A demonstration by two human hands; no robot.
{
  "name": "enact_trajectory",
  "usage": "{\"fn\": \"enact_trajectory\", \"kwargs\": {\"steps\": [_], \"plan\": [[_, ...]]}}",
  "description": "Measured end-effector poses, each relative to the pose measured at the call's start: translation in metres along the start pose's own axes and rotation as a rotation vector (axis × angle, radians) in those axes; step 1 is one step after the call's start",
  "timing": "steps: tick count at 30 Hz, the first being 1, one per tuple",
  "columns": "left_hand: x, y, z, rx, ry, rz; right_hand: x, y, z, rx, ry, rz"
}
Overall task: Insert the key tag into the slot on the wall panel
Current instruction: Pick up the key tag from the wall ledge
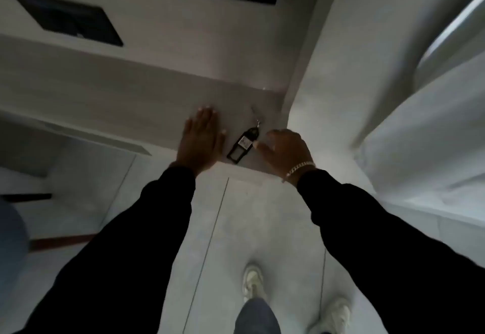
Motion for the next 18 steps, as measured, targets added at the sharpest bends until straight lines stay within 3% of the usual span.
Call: {"fn": "enact_trajectory", "kwargs": {"steps": [5, 12, 14, 18], "plan": [[0.007, -0.004, -0.023, -0.009, 0.055, -0.130, 0.020, -0.007, -0.022, 0.225, 0.141, -0.098], [0.011, -0.004, -0.025, 0.001, 0.060, -0.171, 0.005, 0.013, -0.034, 0.119, 0.013, -0.131], [0.011, -0.003, -0.026, -0.007, 0.055, -0.178, -0.006, 0.019, -0.029, 0.098, 0.045, -0.123], [0.014, 0.009, -0.020, -0.030, 0.021, -0.162, -0.015, 0.031, -0.016, 0.258, 0.146, -0.202]]}}
Point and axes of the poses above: each hand's wrist, its own z-axis away from the middle knuckle, its own x-axis out of the palm, y = z × x, the point moved 5 cm from there along -z, towards the middle knuckle, and after that the axes turned 13 degrees about -x, right-handed, at the moved point
